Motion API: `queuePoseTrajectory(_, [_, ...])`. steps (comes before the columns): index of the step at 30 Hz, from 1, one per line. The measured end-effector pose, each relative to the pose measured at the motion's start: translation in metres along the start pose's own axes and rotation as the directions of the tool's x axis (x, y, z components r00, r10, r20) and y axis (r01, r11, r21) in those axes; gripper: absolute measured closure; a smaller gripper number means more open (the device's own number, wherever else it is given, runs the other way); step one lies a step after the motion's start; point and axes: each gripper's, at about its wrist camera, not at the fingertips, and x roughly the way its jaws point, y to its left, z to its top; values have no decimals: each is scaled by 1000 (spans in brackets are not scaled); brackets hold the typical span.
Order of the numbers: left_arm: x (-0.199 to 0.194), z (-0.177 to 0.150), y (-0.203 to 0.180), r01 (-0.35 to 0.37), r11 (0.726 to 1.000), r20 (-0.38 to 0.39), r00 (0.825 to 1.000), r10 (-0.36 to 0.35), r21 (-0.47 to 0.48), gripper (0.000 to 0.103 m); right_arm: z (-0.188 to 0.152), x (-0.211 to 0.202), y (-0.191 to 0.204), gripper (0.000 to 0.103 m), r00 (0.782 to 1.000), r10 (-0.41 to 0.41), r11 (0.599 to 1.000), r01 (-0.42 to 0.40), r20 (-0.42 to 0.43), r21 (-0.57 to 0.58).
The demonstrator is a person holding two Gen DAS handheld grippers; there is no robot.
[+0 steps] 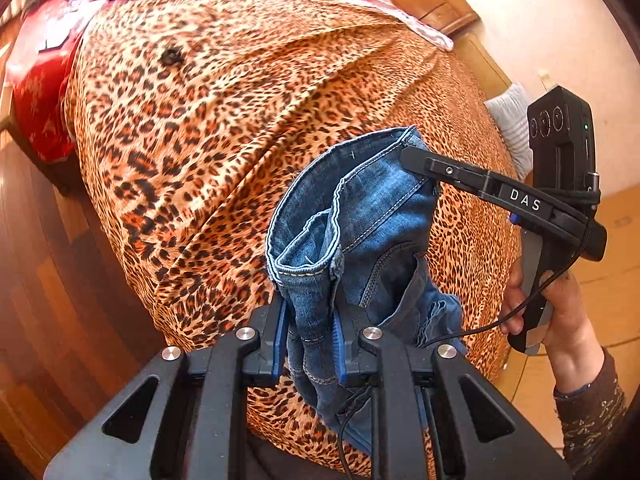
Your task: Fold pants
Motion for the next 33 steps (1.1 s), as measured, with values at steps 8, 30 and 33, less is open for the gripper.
queuePoseTrajectory(8, [-29, -53, -76, -57, 943, 46, 998, 44, 328, 87, -81, -92, -10, 87, 982, 64, 991, -83, 178, 106])
queuePoseTrajectory(30, [51, -158, -49, 180, 982, -402, 905, -141, 60, 39, -312, -156, -102, 66, 984, -146, 881, 80, 107, 466])
queuePoseTrajectory(33, [65, -150, -16, 236, 942, -388, 866, -316, -240, 38, -304, -163, -116, 43, 978, -69, 848, -46, 197, 527])
